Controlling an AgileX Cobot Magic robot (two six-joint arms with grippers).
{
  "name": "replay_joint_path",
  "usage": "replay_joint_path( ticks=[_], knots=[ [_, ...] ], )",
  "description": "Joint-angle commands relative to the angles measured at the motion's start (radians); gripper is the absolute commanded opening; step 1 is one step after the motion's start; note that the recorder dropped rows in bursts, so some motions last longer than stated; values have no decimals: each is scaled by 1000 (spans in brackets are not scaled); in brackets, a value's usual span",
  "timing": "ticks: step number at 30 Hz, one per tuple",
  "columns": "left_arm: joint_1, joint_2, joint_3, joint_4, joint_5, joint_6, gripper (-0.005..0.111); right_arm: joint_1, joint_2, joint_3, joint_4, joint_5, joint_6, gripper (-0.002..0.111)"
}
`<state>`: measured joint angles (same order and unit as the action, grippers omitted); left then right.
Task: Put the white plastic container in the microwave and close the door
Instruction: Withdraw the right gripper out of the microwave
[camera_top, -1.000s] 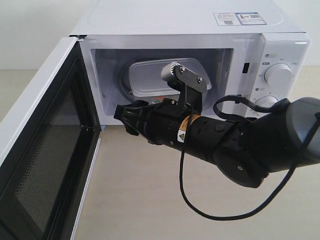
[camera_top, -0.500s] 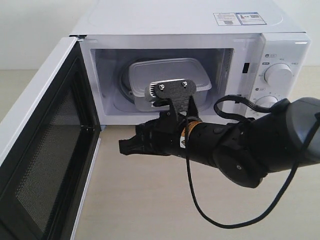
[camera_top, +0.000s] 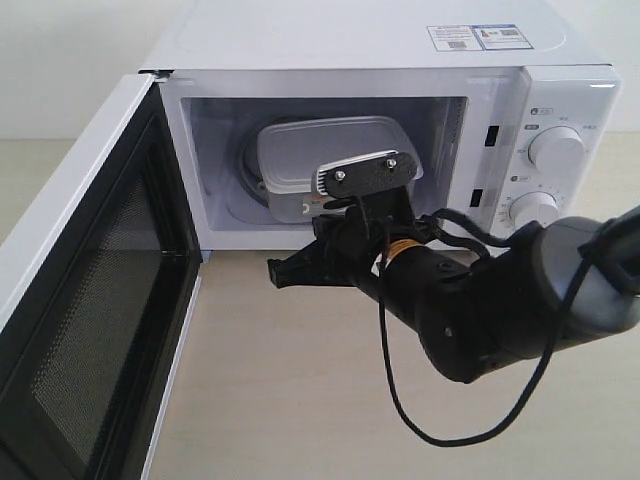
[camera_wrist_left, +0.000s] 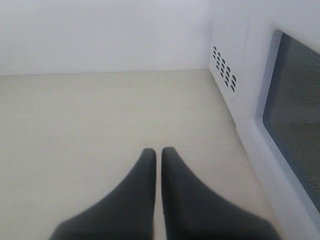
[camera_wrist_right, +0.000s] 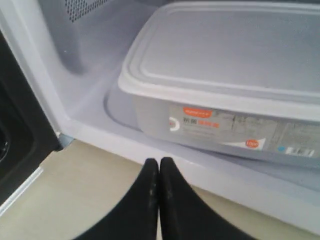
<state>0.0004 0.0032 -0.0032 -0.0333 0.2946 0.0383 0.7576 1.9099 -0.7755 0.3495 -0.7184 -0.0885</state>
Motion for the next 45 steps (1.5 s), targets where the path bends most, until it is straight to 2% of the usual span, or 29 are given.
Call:
replay_joint_path(
  ticks=[1, 11, 16, 25, 34, 41, 45],
  knots=[
    [5, -3, 3, -5, 2, -4, 4, -12, 42, -7, 17, -59, -12, 0],
    [5, -3, 3, -5, 2, -4, 4, -66, 88, -133, 52, 22, -15, 0],
    [5, -3, 3, -5, 2, -4, 4, -123, 137, -237, 59, 179, -15, 0],
    [5, -3, 3, -5, 2, -4, 4, -130, 141, -325, 52, 167, -43, 0],
    [5, -3, 3, -5, 2, -4, 4, -130, 141, -331, 43, 363, -43, 0],
    [5, -3, 3, -5, 2, -4, 4, -67, 70, -321, 39, 532, -134, 0],
    [5, -3, 3, -5, 2, -4, 4, -20, -17, -227, 57, 500, -126, 0]
  ],
)
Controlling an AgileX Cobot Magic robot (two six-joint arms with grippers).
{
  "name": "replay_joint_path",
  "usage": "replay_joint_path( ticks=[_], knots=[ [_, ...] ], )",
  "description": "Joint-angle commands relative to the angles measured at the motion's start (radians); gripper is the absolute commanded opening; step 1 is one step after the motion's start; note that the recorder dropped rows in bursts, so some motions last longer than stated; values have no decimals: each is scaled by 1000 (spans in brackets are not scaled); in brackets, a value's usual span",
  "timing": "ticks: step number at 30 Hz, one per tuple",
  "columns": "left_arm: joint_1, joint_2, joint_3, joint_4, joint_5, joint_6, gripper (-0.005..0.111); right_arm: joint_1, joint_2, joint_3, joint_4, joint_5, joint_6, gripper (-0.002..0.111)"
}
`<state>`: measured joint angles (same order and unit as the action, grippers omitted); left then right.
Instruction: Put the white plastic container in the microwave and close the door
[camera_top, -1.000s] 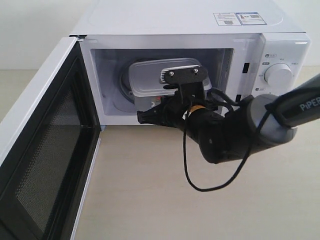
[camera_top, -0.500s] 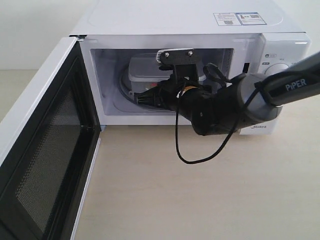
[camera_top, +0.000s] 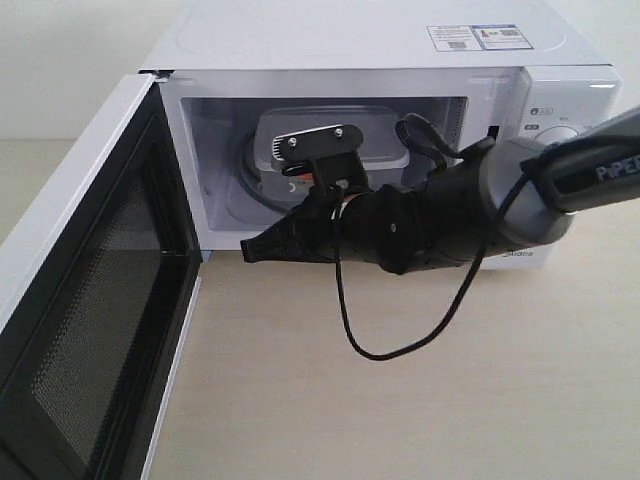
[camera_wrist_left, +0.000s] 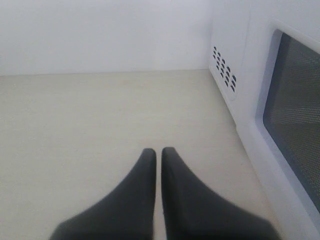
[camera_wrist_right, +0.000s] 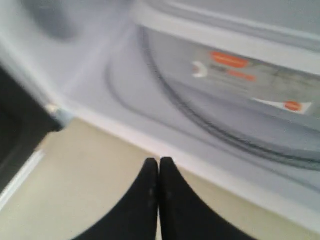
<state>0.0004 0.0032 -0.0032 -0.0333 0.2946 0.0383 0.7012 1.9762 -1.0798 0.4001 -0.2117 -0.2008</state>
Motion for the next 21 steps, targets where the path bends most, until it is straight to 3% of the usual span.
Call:
replay_joint_path(
  ticks=[1, 6, 13, 21],
  knots=[
    [5, -3, 3, -5, 2, -4, 4, 44, -111, 115, 13, -21, -10, 0],
    [5, -3, 3, -5, 2, -4, 4, 83, -259, 341, 19, -123, -6, 0],
    [5, -3, 3, -5, 2, -4, 4, 188, -515, 657, 36, -428, 80, 0],
    [5, -3, 3, -5, 2, -4, 4, 210, -629, 769, 38, -495, 90, 0]
  ],
)
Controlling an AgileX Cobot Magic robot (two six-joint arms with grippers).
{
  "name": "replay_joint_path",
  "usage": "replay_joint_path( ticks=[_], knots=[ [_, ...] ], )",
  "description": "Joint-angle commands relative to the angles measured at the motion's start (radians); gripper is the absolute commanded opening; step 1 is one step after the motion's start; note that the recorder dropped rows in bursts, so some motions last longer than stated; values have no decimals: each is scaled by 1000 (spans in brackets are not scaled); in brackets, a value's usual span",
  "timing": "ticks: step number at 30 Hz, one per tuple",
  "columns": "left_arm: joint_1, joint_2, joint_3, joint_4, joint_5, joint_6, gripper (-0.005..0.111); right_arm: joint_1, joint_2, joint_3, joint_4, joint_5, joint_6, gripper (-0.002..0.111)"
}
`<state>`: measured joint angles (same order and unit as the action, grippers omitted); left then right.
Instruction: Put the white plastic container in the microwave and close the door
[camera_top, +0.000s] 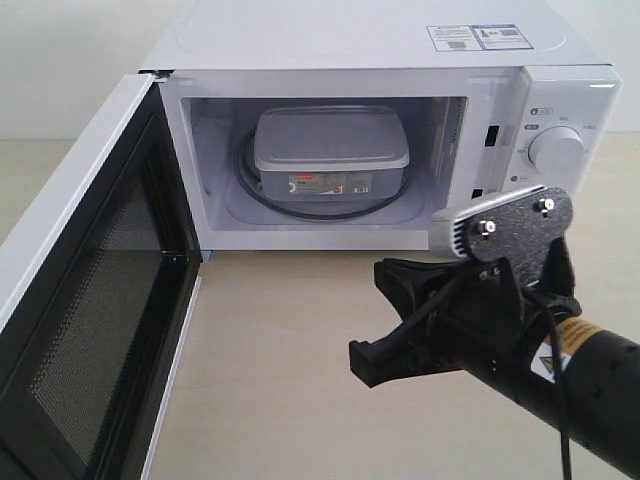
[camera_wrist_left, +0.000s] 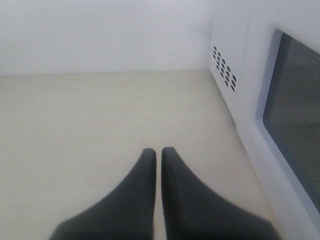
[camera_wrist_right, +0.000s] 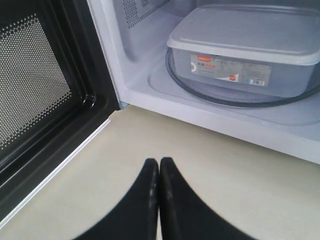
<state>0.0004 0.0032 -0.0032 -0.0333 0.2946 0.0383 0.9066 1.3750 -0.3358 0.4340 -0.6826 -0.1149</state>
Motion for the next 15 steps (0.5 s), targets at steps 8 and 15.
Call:
replay_joint_path(
  ticks=[8, 15],
  knots=[
    [5, -3, 3, -5, 2, -4, 4, 5, -28, 25, 3, -24, 2, 0],
    [5, -3, 3, -3, -44, -4, 4, 5, -28, 25, 2, -24, 2, 0]
  ],
)
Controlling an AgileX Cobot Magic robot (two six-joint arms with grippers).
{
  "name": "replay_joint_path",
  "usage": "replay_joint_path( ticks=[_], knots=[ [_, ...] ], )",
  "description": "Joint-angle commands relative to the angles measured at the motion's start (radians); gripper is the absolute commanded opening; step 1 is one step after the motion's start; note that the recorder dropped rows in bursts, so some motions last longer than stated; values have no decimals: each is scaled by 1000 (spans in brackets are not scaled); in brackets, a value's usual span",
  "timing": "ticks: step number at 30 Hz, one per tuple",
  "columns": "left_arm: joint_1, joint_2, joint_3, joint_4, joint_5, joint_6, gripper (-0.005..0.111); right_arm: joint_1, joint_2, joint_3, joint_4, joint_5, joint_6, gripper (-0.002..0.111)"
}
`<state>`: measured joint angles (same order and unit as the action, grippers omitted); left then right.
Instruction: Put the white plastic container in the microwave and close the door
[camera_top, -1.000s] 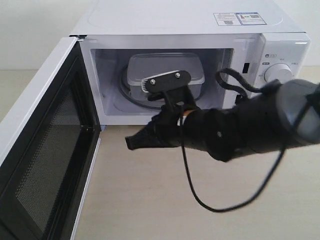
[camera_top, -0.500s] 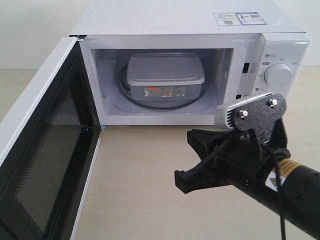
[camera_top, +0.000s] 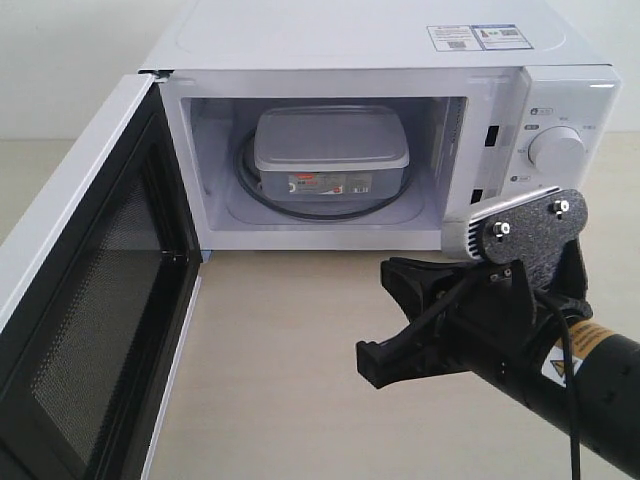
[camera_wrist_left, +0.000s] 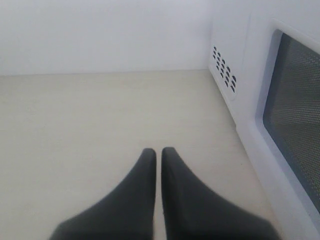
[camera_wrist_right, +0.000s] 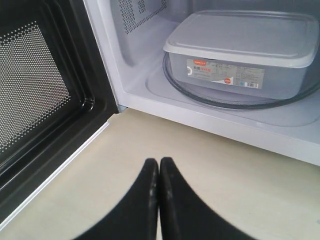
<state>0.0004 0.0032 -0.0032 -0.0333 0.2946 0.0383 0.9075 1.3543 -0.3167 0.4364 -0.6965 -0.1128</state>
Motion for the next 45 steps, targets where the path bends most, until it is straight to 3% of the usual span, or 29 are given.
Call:
replay_joint_path(
  ticks=[1, 4, 8, 12, 16, 20, 27, 36, 39, 42, 45],
  knots=[
    [5, -3, 3, -3, -64, -4, 4, 4, -7, 6, 0, -11, 0, 0],
    [5, -3, 3, 5, -196, 13, 4, 4, -7, 6, 0, -11, 0, 0],
    [5, -3, 0, -32, -636, 15, 4, 4, -7, 6, 2, -40, -2, 0],
    [5, -3, -133, -84, -553, 23, 4, 4, -7, 6, 2, -98, -2, 0],
    [5, 123, -356, -80, -360, 23, 4, 4, -7, 6, 2, -132, -11, 0],
    [5, 163, -461, -84, -357, 11, 4, 4, -7, 6, 2, -131, -11, 0],
    [5, 161, -528, -84, -508, 11, 4, 4, -7, 6, 2, -147, -16, 0],
    [5, 161, -528, -84, -499, 11, 4, 4, -7, 6, 2, -218, -16, 0],
    [5, 200, -528, -84, -395, 13, 4, 4, -7, 6, 2, -223, -18, 0],
    [5, 372, -554, -76, -305, 34, 4, 4, -7, 6, 6, -241, -42, 0],
    [5, 526, -668, -76, -54, 34, 4, 4, -7, 6, 6, -241, -57, 0]
  ],
)
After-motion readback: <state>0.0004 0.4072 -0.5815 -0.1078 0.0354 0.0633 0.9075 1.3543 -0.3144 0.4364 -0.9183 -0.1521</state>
